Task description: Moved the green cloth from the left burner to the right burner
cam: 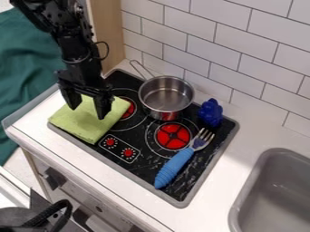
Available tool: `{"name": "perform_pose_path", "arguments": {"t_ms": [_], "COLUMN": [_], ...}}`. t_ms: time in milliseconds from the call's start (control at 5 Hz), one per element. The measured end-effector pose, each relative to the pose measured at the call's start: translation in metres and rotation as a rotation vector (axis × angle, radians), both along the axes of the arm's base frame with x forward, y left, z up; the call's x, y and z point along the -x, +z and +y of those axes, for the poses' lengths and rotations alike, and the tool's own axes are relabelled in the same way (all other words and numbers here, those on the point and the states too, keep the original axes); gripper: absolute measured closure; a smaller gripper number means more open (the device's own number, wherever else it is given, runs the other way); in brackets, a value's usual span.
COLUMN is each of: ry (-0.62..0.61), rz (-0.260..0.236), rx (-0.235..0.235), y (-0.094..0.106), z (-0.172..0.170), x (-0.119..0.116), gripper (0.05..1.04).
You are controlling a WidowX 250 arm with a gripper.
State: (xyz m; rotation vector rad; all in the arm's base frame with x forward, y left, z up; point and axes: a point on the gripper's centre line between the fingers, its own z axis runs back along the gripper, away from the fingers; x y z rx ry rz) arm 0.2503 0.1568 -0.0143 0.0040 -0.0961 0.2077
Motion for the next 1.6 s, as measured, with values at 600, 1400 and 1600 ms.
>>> {"name": "perform_pose_path", "arguments": {"t_ms": [600,1400,1600], "ry": [0.011,-0.053,-0.053], "rz": [-0.026,0.003,-0.011], "rx": [-0.032,-0.004,-0.002], "y": [-0.019,-0.035,-0.036], "z": [0.010,-0.005,-0.015], "x": [-0.027,-0.056,-0.054], "gripper": [0.079,0.080,0.081]}}
